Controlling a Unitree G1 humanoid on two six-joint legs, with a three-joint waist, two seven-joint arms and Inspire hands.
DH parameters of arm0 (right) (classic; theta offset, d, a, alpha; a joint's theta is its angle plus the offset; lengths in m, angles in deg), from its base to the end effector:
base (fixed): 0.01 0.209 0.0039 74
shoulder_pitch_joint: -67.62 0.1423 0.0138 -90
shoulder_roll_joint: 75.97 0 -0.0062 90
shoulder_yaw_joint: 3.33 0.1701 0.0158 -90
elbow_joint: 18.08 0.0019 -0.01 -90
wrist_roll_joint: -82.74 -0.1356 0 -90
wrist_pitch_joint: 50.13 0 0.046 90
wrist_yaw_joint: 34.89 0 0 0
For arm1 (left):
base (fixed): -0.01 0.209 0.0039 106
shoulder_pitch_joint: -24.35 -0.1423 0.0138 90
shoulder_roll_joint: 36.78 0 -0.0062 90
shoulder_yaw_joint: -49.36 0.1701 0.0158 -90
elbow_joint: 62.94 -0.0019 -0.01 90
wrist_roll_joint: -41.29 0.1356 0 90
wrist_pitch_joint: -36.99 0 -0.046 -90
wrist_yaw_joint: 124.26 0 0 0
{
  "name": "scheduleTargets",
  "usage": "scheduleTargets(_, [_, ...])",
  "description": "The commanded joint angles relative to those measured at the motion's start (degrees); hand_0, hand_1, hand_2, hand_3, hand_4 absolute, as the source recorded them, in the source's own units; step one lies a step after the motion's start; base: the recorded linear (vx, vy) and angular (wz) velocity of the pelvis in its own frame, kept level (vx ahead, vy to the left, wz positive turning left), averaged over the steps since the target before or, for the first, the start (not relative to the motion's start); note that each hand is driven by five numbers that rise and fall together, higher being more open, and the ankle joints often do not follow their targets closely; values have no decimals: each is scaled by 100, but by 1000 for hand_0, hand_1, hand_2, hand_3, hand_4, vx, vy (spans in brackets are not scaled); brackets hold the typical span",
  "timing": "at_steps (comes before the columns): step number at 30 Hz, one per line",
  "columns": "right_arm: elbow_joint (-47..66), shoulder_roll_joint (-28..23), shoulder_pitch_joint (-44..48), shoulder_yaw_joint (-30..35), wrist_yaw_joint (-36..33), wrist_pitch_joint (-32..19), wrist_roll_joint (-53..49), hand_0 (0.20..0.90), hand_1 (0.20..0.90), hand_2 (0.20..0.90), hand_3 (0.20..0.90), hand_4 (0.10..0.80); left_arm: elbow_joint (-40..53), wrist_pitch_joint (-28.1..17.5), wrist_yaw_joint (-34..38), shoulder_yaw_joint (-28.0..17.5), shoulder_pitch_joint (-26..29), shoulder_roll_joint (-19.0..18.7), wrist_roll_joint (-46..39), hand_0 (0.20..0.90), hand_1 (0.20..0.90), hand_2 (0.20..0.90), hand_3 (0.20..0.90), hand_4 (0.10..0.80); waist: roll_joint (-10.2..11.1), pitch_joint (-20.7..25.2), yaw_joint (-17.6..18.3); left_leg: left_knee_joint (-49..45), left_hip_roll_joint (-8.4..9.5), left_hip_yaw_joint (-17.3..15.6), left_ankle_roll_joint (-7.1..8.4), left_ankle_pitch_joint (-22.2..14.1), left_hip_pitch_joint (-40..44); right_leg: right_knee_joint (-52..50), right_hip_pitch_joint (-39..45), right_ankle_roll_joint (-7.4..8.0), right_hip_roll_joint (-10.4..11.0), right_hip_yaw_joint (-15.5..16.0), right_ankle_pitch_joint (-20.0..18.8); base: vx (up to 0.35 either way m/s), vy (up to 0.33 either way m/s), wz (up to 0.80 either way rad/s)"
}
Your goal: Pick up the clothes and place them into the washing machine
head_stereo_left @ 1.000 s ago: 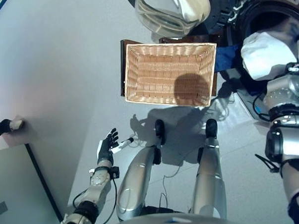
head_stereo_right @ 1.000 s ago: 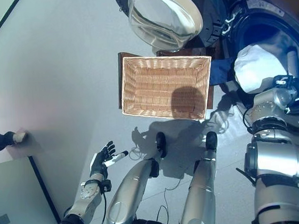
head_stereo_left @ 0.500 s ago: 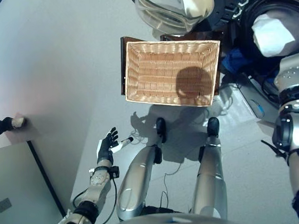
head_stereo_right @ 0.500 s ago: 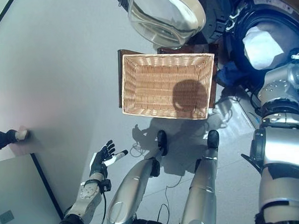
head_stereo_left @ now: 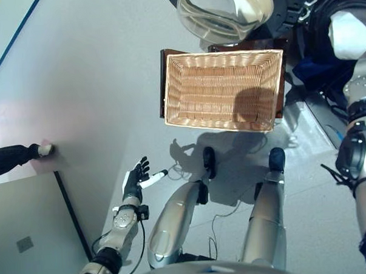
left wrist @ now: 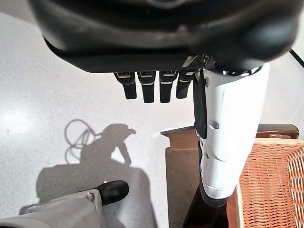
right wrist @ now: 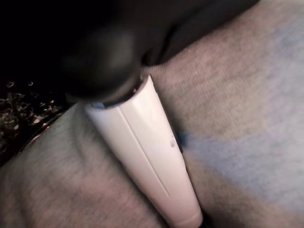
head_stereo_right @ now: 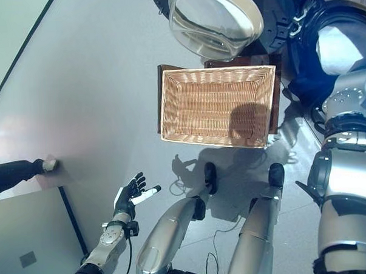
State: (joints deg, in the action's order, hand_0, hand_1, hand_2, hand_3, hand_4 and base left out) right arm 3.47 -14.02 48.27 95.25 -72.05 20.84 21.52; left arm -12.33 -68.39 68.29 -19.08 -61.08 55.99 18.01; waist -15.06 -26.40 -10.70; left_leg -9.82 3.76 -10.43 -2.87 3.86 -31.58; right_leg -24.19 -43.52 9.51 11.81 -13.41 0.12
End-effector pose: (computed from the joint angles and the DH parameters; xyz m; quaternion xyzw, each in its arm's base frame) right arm 0.3087 -0.3246 0.2744 0.4119 -0.2116 -0.4910 0.7379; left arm 0.1742 0.1584 -0.0389 0.0010 0.2063 0.0349 0.9779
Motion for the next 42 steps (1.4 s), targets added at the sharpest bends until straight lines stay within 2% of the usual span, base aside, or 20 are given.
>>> scheduleTargets(1, [607,-1545,662,-276,-177,-877,104,200,200,200,200,300,179,-233,161,104,-389,-99,-146,900,900,900,900,800,-707,274,213,-118,-396,308,718,82,-275,-613,197,-461,-423,152,651,0,0,0])
scheduleTargets(7, [454,-1694,648,-209,-283,-841,128,200,200,200,200,300,205,-218,156,131,-430,-112,-125,900,900,900,900,800,-767,260,246,-142,-399,248,721,72,-352,-692,54,-467,-434,94,646,1,1,-1])
scheduleTargets(13, [295,-1860,863,-418,-246,-771,141,200,200,200,200,300,221,-231,172,111,-473,-140,-165,900,900,900,900,800,-795,282,236,-148,-403,221,726,74,-420,-743,-50,-474,-438,50,651,1,0,-3])
scheduleTargets(30, [472,-1728,1226,-1011,290,-638,277,200,200,200,200,300,498,-408,174,-78,-468,-271,-312,900,900,900,900,800,-830,169,169,-293,-450,143,732,104,-789,-1006,-488,-518,-494,-33,664,0,0,0])
scheduleTargets(31, [476,-1712,1242,-1031,315,-641,277,381,381,381,381,429,510,-416,172,-82,-464,-270,-326,900,900,900,900,800,-828,162,177,-308,-455,135,734,105,-813,-1024,-515,-520,-499,-40,660,0,0,0])
scheduleTargets(32, [419,-1697,1282,-1027,275,-649,249,900,900,900,900,800,527,-418,177,-76,-465,-270,-347,900,900,900,900,800,-825,154,173,-318,-455,133,736,105,-833,-1037,-538,-523,-499,-41,656,0,0,0])
scheduleTargets(42, [423,-1513,1293,-1066,107,-589,480,900,900,900,900,800,436,-400,236,-153,-436,-307,-280,900,900,900,900,800,-791,190,189,-317,-455,104,735,112,-897,-1097,-627,-541,-532,-57,648,-4,3,2])
